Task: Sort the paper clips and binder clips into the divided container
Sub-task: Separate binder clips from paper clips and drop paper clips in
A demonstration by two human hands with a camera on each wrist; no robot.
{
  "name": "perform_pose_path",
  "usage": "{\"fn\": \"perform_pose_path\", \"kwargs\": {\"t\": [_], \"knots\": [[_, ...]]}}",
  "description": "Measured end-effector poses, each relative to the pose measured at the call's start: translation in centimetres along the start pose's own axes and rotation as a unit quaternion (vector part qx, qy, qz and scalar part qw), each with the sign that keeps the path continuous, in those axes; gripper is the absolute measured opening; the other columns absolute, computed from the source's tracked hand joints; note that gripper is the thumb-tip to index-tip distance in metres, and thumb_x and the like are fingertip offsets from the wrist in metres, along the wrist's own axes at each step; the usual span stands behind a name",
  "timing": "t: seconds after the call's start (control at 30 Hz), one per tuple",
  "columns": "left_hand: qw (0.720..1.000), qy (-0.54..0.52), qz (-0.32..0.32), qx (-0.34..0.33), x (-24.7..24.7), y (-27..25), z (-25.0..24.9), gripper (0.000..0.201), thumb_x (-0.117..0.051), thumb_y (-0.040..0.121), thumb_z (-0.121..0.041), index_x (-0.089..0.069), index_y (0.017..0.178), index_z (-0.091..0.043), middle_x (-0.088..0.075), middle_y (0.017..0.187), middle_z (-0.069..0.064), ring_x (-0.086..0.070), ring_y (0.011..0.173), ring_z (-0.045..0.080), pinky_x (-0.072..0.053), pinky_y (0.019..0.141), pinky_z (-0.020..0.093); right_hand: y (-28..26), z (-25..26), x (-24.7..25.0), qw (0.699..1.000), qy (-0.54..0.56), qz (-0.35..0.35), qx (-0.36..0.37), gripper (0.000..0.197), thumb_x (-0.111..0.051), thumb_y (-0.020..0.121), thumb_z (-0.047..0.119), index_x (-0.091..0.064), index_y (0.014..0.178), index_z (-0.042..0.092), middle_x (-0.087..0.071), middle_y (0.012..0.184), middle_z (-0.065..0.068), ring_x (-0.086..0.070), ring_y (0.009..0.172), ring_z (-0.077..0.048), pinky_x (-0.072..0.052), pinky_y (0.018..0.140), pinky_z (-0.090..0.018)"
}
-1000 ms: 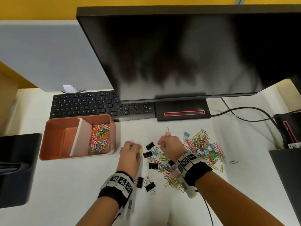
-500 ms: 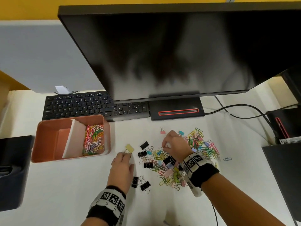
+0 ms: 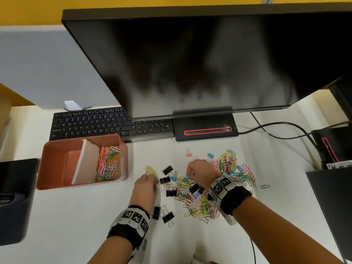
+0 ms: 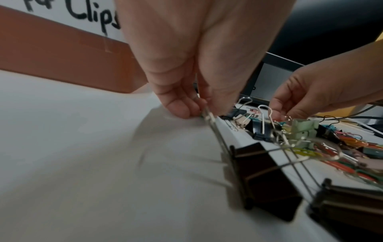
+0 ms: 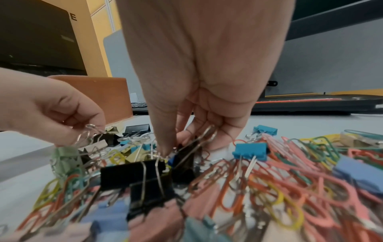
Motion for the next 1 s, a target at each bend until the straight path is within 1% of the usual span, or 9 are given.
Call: {"fn": "perform_pose_path", "kwargs": {"t": [0.1, 0.17, 0.27, 0.37, 0.43, 0.57, 0.7, 0.87, 1.0], "knots": [[0.999, -0.021, 0.024, -0.022, 0.3, 0.0, -0.1, 0.007, -0.061, 0.079, -0.007, -0.062, 0.079, -0.014, -0.055, 0.082, 0.000, -0.052, 0.077, 0.017, -0.041, 0.070, 0.020, -0.3, -0.3, 0.2, 1.000, 0.003, -0.018, 0.013, 0.015, -0.054, 0.088, 0.010, -0.068, 0.092, 0.007, -0.064, 0.100, -0.007, -0.058, 0.087, -0.016, -0.044, 0.078, -0.019], [0.998, -0.045, 0.031, -0.019, 0.8, -0.3, -0.1, 0.010, -0.063, 0.081, -0.011, -0.060, 0.074, -0.018, -0.055, 0.080, -0.001, -0.051, 0.069, 0.011, -0.035, 0.065, 0.008, -0.5, -1.1, 0.5, 0.999, 0.024, -0.043, 0.005, 0.011, -0.056, 0.089, 0.015, -0.066, 0.092, 0.011, -0.066, 0.095, -0.004, -0.058, 0.080, -0.013, -0.051, 0.080, -0.023], [0.994, -0.098, 0.048, 0.015, 0.8, -1.0, -0.2, 0.010, -0.068, 0.081, -0.019, -0.059, 0.078, -0.021, -0.063, 0.080, -0.004, -0.055, 0.072, 0.006, -0.035, 0.064, 0.004, -0.9, -1.5, 1.2, 0.994, 0.072, -0.077, -0.012, 0.012, -0.058, 0.089, 0.019, -0.065, 0.098, 0.016, -0.069, 0.095, -0.002, -0.064, 0.083, -0.013, -0.055, 0.082, -0.027], [0.993, -0.102, 0.045, 0.047, 0.2, -1.2, -0.5, 0.016, -0.069, 0.081, -0.027, -0.058, 0.092, -0.023, -0.066, 0.079, -0.005, -0.060, 0.074, 0.009, -0.044, 0.068, 0.014, -0.7, 0.4, 0.8, 0.995, 0.069, -0.066, 0.017, 0.019, -0.056, 0.090, 0.021, -0.065, 0.106, 0.017, -0.069, 0.104, 0.001, -0.064, 0.093, -0.013, -0.053, 0.089, -0.030], [0.993, -0.093, 0.033, 0.064, 0.0, -0.9, -0.8, 0.018, -0.067, 0.082, -0.027, -0.057, 0.096, -0.022, -0.066, 0.081, -0.004, -0.060, 0.077, 0.012, -0.045, 0.072, 0.021, -0.6, 2.3, -0.5, 0.998, -0.002, -0.045, 0.046, 0.019, -0.051, 0.091, 0.019, -0.067, 0.103, 0.017, -0.070, 0.100, -0.001, -0.064, 0.090, -0.017, -0.053, 0.088, -0.033], [0.996, -0.059, 0.013, 0.060, -0.4, 0.3, -1.4, 0.012, -0.059, 0.085, -0.015, -0.064, 0.096, -0.016, -0.064, 0.093, 0.000, -0.055, 0.081, 0.012, -0.040, 0.076, 0.020, -1.2, 3.0, -2.5, 0.988, -0.130, -0.060, 0.065, 0.020, -0.049, 0.091, 0.013, -0.065, 0.097, 0.024, -0.068, 0.094, 0.003, -0.057, 0.091, -0.020, -0.045, 0.090, -0.038], [0.999, -0.031, 0.003, 0.020, -0.3, 0.9, -1.5, 0.013, -0.055, 0.084, -0.007, -0.067, 0.087, -0.012, -0.060, 0.093, 0.006, -0.055, 0.088, 0.023, -0.042, 0.077, 0.025, -1.8, 0.4, -1.0, 0.989, -0.108, -0.081, 0.053, 0.017, -0.049, 0.094, 0.026, -0.065, 0.100, 0.022, -0.067, 0.094, 0.004, -0.054, 0.094, -0.017, -0.042, 0.094, -0.037], [0.999, -0.049, 0.014, 0.001, 0.4, 0.6, -1.0, 0.013, -0.057, 0.086, -0.009, -0.062, 0.098, -0.010, -0.062, 0.096, 0.004, -0.057, 0.090, 0.021, -0.044, 0.080, 0.027, -2.2, -1.4, 1.2, 0.988, -0.060, -0.134, 0.042, 0.015, -0.051, 0.093, 0.030, -0.065, 0.092, 0.025, -0.064, 0.084, 0.009, -0.053, 0.087, -0.014, -0.040, 0.094, -0.038], [0.998, -0.055, 0.017, -0.008, 0.5, -0.1, -0.2, 0.007, -0.064, 0.083, -0.009, -0.064, 0.090, -0.009, -0.060, 0.090, 0.002, -0.055, 0.083, 0.019, -0.044, 0.074, 0.027, -2.6, 0.1, 0.5, 0.990, -0.089, -0.078, 0.075, 0.013, -0.056, 0.089, 0.027, -0.069, 0.090, 0.024, -0.060, 0.110, 0.007, -0.052, 0.103, -0.014, -0.035, 0.098, -0.038]]}}
Point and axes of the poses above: each hand's wrist, its own y-axis towards the middle knuckle, its own x-axis out of the back of the hand, z = x × y, the point moved 5 cm from there along y, towards the middle knuckle
